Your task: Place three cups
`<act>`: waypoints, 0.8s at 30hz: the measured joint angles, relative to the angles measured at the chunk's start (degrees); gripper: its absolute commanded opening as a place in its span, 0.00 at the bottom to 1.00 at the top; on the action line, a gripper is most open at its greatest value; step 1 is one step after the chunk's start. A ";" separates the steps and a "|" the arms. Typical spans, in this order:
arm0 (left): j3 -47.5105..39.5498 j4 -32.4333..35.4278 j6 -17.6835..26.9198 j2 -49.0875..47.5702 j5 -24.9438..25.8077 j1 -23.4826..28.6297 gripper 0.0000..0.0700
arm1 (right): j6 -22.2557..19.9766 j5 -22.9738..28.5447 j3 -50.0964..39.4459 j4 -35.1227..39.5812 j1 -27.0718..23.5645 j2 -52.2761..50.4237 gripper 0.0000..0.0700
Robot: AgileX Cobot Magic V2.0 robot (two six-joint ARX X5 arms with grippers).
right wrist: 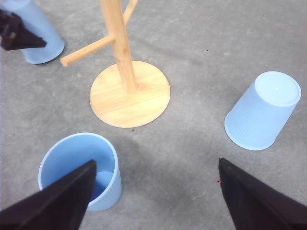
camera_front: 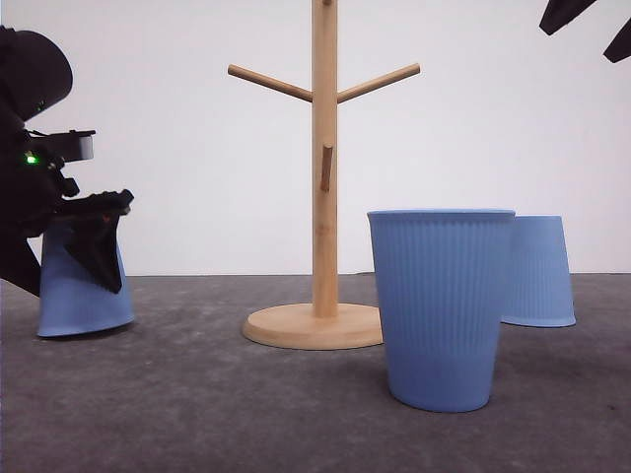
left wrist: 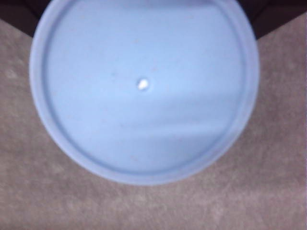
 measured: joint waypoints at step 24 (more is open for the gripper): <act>-10.24 -3.16 -12.90 -20.49 24.11 2.22 0.56 | 0.00 -0.17 0.00 0.00 0.00 0.00 0.74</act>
